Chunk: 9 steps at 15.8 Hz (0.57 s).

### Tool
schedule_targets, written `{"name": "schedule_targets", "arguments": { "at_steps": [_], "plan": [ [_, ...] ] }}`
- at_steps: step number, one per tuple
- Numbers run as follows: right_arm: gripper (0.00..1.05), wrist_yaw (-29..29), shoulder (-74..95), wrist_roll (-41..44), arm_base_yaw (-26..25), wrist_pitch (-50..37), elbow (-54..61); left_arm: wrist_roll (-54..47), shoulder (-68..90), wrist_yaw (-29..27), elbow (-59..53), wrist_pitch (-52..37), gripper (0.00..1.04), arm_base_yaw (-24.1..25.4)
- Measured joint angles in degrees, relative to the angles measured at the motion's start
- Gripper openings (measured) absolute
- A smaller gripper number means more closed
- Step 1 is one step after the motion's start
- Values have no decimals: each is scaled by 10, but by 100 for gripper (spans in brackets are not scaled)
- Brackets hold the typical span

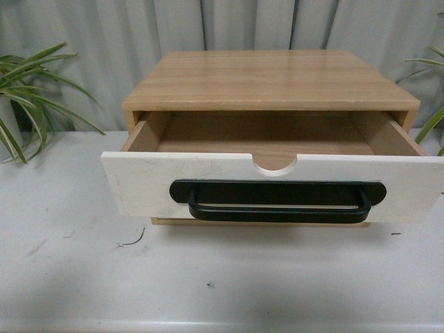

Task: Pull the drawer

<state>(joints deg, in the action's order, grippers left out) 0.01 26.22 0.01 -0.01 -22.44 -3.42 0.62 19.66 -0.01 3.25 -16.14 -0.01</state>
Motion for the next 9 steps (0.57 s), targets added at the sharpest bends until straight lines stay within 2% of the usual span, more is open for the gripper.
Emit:
{"name": "schedule_targets", "arguments": {
  "at_steps": [9],
  "plan": [
    [2,0,-99,0,0,57,27,0,-80,0,-27,44,2,0]
  ]
}}
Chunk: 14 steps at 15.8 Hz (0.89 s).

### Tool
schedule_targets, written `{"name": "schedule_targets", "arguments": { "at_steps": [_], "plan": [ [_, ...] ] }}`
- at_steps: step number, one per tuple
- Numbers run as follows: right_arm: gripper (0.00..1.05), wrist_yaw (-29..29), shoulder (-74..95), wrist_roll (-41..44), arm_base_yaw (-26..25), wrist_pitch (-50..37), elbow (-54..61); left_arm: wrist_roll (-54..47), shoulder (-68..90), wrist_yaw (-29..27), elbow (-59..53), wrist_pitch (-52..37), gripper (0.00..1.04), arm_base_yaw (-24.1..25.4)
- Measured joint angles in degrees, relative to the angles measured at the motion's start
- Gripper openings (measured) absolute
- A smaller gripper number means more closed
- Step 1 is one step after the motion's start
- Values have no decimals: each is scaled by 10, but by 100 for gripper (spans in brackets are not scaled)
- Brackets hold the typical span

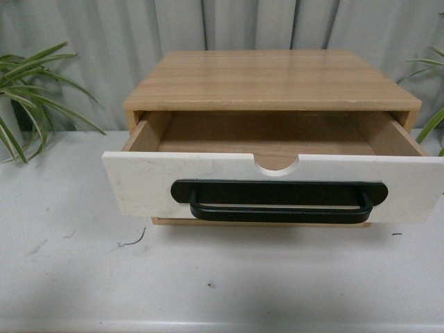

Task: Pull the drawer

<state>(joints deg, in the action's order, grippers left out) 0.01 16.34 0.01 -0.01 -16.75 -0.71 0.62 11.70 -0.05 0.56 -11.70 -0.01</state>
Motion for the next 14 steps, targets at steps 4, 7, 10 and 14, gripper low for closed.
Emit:
{"name": "schedule_targets", "arguments": {
  "at_steps": [4,7,10,14],
  "plan": [
    [2,0,-39,0,0,42,0,0,-72,2,0,106,2,0],
    [2,0,-67,0,0,69,0,0,-112,0,0,122,2,0],
    [2,0,-161,0,0,166,-2,0,-112,0,0,120,2,0],
    [2,0,-161,0,0,170,0,0,-112,0,0,119,2,0]
  ]
}}
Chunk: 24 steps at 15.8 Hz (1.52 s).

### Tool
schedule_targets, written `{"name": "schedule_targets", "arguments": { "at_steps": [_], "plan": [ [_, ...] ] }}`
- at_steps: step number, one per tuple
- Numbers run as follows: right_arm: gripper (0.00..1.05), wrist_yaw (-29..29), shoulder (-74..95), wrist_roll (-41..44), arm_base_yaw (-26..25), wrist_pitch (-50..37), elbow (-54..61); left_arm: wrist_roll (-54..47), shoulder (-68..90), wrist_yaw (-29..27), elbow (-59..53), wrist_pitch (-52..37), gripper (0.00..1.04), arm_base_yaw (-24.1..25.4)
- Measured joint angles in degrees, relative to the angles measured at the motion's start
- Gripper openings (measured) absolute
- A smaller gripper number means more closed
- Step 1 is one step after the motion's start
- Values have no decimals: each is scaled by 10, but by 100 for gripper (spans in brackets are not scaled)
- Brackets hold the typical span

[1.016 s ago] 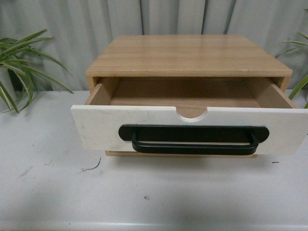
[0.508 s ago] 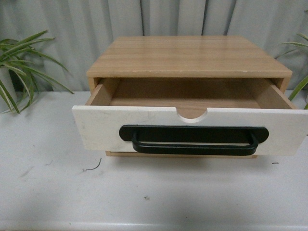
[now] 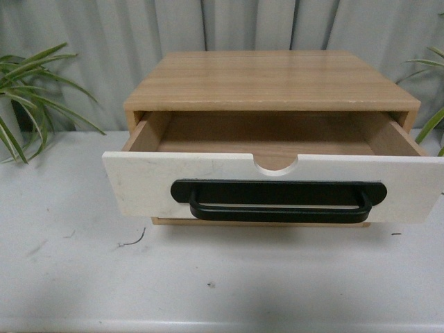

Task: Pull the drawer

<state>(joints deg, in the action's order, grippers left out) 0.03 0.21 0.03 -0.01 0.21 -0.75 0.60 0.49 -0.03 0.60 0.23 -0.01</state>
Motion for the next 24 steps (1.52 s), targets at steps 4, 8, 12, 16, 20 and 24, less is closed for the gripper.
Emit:
{"name": "schedule_targets", "arguments": {
  "at_steps": [4,8,12,16,20,24],
  "plan": [
    [17,0,0,0,0,0,0,0,0,0,0,0,22,0],
    [52,0,0,0,0,0,0,0,0,0,0,0,56,0],
    [100,0,0,0,0,0,0,0,0,0,0,0,99,0],
    [98,0,0,0,0,0,0,0,0,0,0,0,98,0],
    [98,0,0,0,0,0,0,0,0,0,0,0,98,0],
    [98,0,0,0,0,0,0,0,0,0,0,0,98,0]
  ]
}}
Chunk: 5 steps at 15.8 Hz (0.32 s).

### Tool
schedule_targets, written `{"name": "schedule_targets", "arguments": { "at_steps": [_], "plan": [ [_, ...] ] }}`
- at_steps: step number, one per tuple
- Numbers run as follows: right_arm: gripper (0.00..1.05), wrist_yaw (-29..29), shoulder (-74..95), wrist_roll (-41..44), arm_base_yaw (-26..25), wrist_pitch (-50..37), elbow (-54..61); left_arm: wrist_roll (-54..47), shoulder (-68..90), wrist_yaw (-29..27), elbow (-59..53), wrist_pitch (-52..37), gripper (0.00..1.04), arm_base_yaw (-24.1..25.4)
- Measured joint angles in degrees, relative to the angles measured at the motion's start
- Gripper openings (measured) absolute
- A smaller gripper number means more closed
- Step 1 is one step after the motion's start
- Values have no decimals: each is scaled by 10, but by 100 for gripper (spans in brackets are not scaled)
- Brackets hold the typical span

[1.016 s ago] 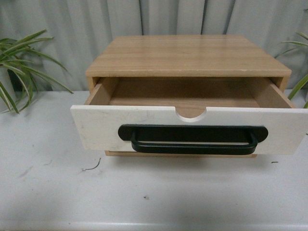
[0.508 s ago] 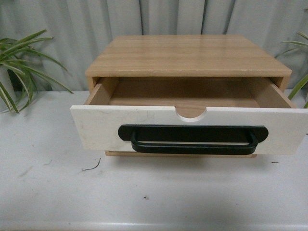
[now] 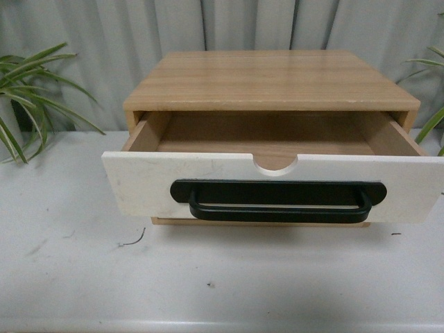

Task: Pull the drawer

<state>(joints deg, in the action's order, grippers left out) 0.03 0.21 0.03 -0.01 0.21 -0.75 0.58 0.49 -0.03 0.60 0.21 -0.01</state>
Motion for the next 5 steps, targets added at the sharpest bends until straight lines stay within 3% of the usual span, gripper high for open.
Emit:
{"name": "schedule_targets", "arguments": {
  "at_steps": [5],
  "plan": [
    [98,0,0,0,0,0,0,0,0,0,0,0,98,0]
  ]
}}
